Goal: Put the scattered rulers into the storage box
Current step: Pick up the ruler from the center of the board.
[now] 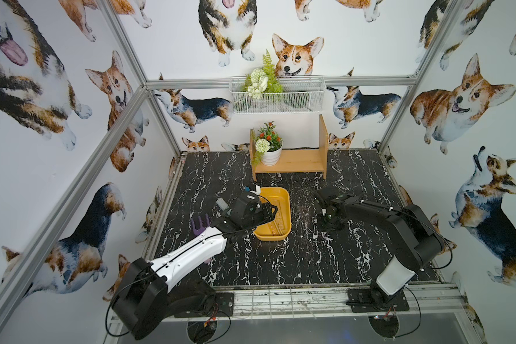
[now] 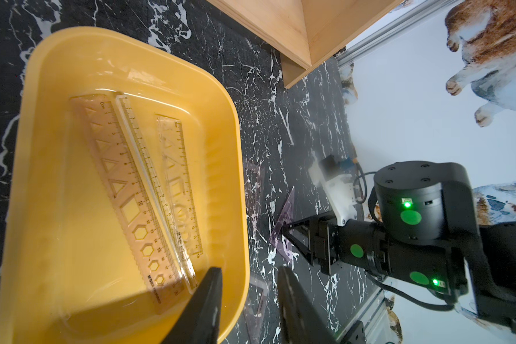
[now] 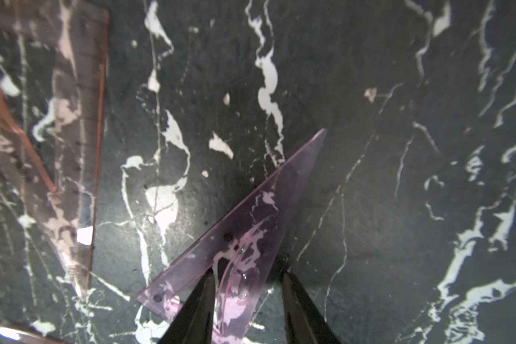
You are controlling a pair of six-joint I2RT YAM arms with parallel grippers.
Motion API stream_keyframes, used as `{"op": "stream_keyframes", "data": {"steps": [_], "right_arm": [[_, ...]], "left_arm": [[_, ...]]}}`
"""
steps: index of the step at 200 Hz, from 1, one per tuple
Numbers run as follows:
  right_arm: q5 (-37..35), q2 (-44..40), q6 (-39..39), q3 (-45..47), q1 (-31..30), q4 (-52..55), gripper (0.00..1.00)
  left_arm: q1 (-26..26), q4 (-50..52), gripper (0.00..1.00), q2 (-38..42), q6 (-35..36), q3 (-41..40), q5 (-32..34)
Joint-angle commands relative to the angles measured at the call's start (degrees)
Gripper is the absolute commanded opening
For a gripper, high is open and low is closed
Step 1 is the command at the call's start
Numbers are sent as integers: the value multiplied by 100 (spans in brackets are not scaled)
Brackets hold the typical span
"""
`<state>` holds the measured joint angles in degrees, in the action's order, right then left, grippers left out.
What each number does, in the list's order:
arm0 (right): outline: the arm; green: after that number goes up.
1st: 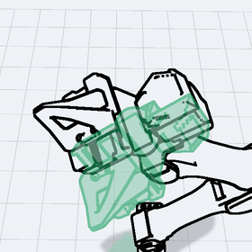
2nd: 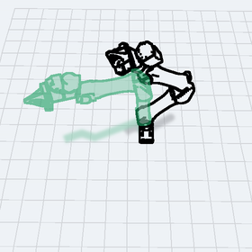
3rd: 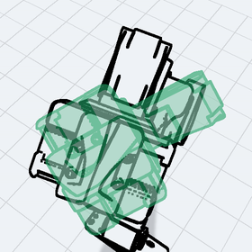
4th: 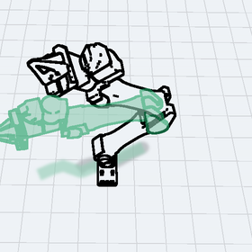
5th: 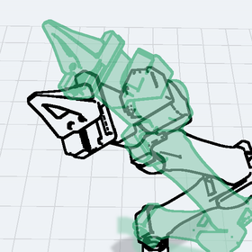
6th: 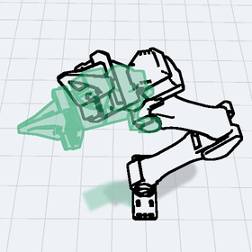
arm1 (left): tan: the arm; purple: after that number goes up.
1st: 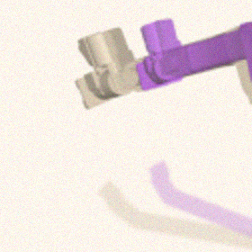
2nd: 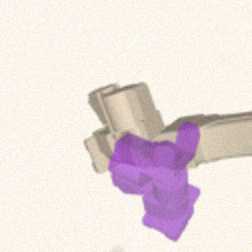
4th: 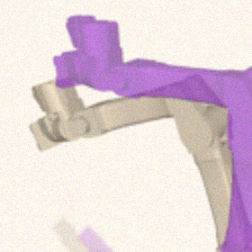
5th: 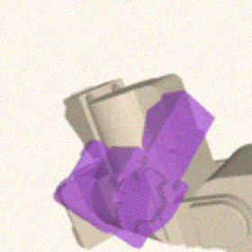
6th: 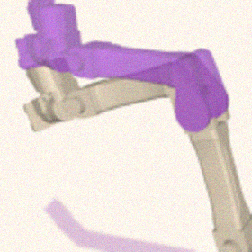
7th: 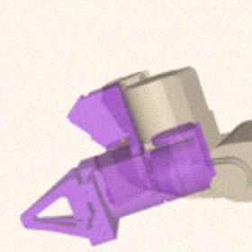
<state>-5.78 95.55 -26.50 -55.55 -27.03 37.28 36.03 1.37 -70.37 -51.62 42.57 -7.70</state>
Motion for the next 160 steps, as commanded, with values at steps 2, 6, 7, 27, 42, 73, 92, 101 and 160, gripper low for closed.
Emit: {"op": "stream_keyframes", "data": {"steps": [2, 6, 7, 27, 42, 73, 92, 101, 160], "right_arm": [[77, -130, -22, -5, -13, 124, 43], [86, -139, -22, -11, -14, 121, 43], [91, -140, -17, -10, -14, 121, 43], [100, -121, -9, -10, -15, 115, 44], [112, -68, 9, 16, -15, 80, 43], [112, 60, 30, 44, -18, -5, 43], [113, 153, 31, 35, -13, -36, 42], [118, 185, 40, 35, -18, -45, 41], [162, 190, 55, 140, -4, -102, 32]], "left_arm": [[-2, -119, 37, -12, -2, -3, 22], [0, -120, 37, -12, -2, -1, 22], [-4, -120, 37, -12, -4, -2, 18], [0, -115, 37, -3, -16, -10, 15], [0, -110, 37, 6, -16, -12, 23], [0, -101, 37, 30, -15, -20, 26], [0, -88, 38, 24, -15, -12, 32], [0, -84, 37, 23, -16, -5, 28], [23, -67, 37, -42, -4, 79, 44]]}}
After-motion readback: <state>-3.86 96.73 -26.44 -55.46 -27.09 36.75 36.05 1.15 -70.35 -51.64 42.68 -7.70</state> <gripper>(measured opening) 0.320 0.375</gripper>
